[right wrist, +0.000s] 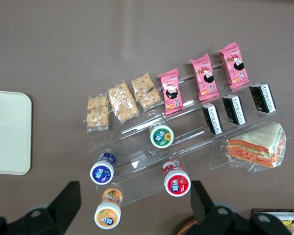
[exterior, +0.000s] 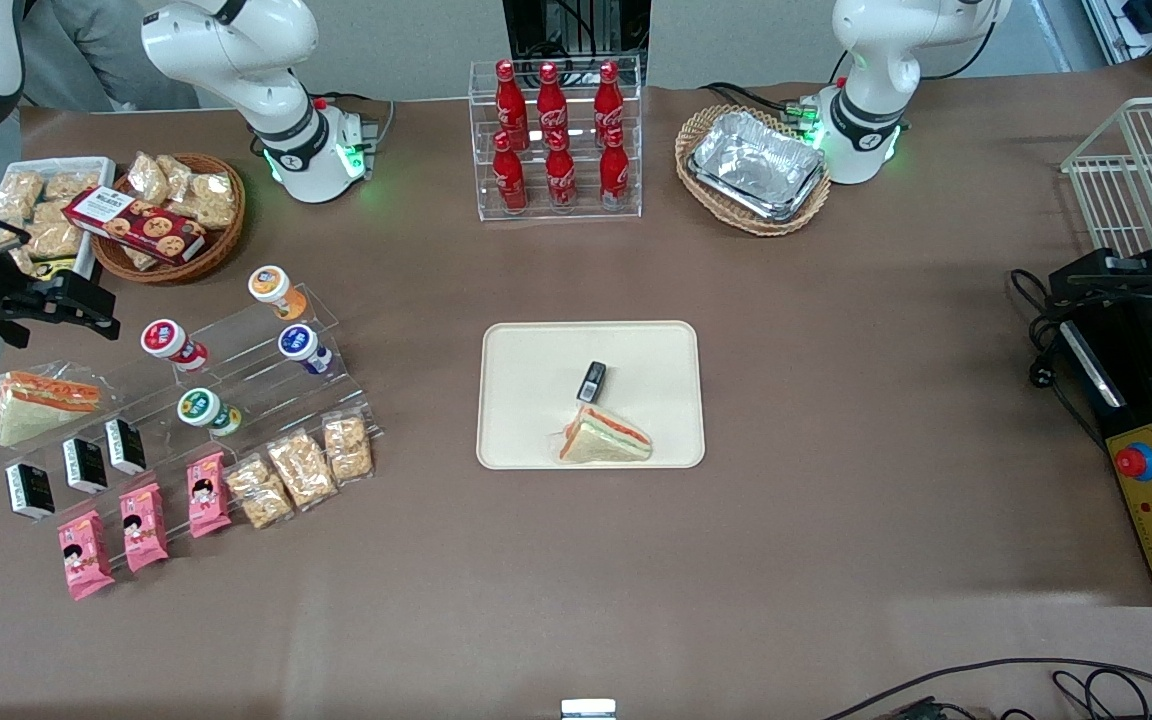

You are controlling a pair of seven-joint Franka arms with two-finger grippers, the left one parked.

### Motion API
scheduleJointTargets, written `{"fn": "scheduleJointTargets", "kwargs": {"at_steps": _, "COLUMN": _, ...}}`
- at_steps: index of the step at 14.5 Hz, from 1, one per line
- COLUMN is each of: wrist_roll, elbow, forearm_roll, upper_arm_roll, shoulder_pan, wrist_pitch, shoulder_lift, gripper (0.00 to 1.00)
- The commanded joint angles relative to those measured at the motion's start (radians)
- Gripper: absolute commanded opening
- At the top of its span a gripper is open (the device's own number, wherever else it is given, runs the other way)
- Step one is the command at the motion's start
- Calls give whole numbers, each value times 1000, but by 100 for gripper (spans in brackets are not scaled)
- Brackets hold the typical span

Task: Place green gum on tray
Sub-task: 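Move the right gripper over the rack toward the green-labelled gum bottle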

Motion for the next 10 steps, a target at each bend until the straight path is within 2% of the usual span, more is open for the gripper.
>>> {"fn": "scheduleJointTargets", "kwargs": {"at_steps": 1, "wrist_roll": 13, "elbow": -2, "forearm_roll": 11, "upper_arm_roll": -1, "shoulder_pan": 2, "wrist_pitch": 5, "shoulder_lift": -5, "gripper": 100}}
{"fn": "scheduleJointTargets", "kwargs": {"at_steps": 7, "wrist_roll": -4, "elbow": -14, "forearm_roll": 11, "upper_arm_roll": -7, "shoulder_pan": -7, "wrist_pitch": -18, "shoulder_lift": -7, "gripper": 100}}
{"fn": "scheduleJointTargets", "kwargs": {"at_steps": 10, "wrist_roll": -125, "elbow": -17, "forearm_roll": 11, "upper_arm_roll": -42, "shoulder_pan": -51, "wrist_pitch": -44, "shoulder_lift": -11, "gripper": 100}}
